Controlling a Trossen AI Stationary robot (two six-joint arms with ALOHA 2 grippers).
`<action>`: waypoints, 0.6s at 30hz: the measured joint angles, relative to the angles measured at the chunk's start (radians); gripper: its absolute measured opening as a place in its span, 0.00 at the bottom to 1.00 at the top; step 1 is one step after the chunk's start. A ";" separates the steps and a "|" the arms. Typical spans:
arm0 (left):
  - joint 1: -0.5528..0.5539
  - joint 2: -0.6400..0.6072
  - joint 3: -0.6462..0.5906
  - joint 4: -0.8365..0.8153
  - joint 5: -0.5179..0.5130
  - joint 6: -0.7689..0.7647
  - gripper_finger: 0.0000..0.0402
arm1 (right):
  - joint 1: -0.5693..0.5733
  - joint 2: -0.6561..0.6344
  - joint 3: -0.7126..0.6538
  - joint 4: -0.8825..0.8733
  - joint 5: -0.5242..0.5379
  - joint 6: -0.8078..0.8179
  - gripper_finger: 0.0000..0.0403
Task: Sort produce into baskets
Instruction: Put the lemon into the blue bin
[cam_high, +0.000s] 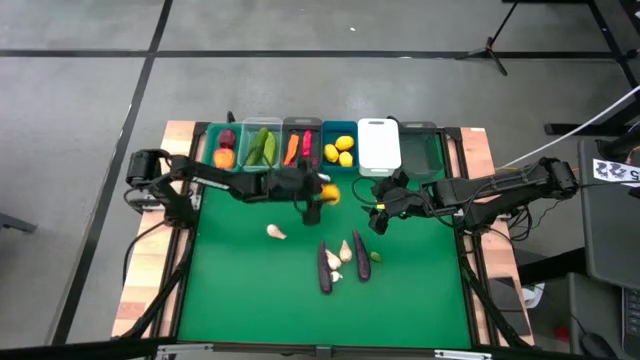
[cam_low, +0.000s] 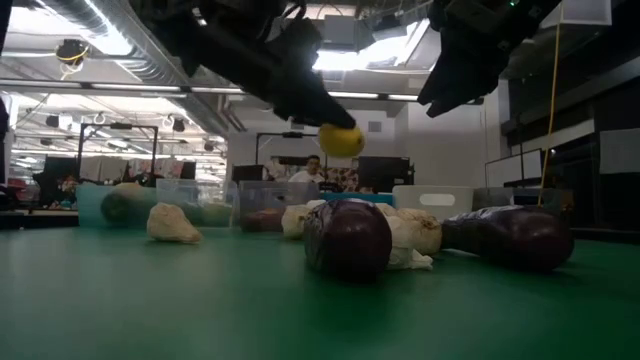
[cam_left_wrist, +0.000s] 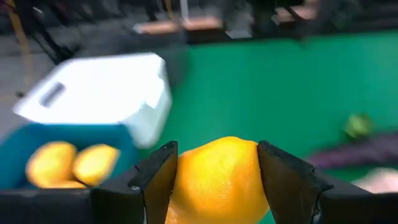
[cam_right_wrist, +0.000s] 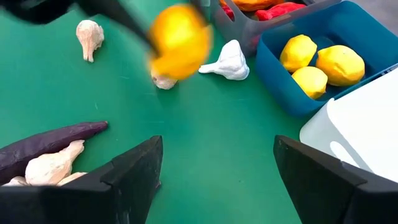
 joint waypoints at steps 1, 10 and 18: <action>0.019 0.000 0.000 0.028 0.000 0.007 0.52 | 0.000 0.000 0.000 0.000 0.000 0.000 0.76; 0.199 0.000 0.011 0.203 0.000 0.038 0.52 | 0.000 0.000 0.000 0.000 0.002 -0.003 0.76; 0.307 0.047 0.099 0.205 0.050 -0.011 0.52 | 0.000 0.000 0.000 0.000 0.019 -0.004 0.76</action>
